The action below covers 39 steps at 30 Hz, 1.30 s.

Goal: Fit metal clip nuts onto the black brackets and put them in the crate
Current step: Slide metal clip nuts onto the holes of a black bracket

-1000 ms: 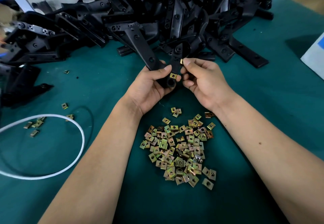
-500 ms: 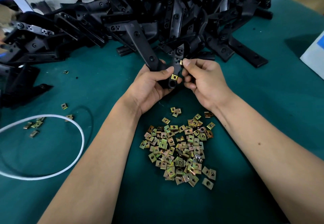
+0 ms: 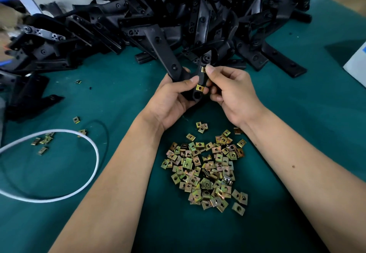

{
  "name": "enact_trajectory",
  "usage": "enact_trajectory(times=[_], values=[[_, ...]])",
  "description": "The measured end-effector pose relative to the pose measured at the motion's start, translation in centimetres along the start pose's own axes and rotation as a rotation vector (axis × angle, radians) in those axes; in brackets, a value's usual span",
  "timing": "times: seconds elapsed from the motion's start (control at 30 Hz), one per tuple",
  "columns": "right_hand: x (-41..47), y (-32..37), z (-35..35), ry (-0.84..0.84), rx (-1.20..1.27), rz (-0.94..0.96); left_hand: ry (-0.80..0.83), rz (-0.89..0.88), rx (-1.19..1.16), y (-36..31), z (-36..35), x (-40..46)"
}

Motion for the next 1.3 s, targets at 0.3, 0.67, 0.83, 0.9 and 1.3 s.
enact_trajectory(times=[0.3,0.67,0.83,0.9,1.3], values=[[0.1,-0.1,0.2,0.003,-0.003,0.011,-0.026,0.026,-0.074,0.3,0.3,0.2],[0.2,-0.2,0.7,-0.007,-0.059,0.084,-0.090,-0.047,-0.014,0.4,-0.3,-0.1],[0.0,0.1,0.6,-0.001,-0.153,0.186,-0.135,-0.085,0.086,0.4,-0.4,-0.1],[0.0,0.3,0.5,0.008,-0.179,0.218,-0.151,-0.098,0.084,0.4,-0.4,0.0],[0.6,1.3,1.2,-0.114,-0.335,0.287,-0.185,-0.251,0.498,0.1,-1.4,-0.2]])
Point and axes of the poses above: each hand's wrist, its own x-axis towards the middle knuckle, its own z-axis out of the back of the hand, y = z × x, the point moved 4 cm from there along x, towards the middle knuckle, and after that the axes turned 12 degrees about x, right-handed, at the moved point
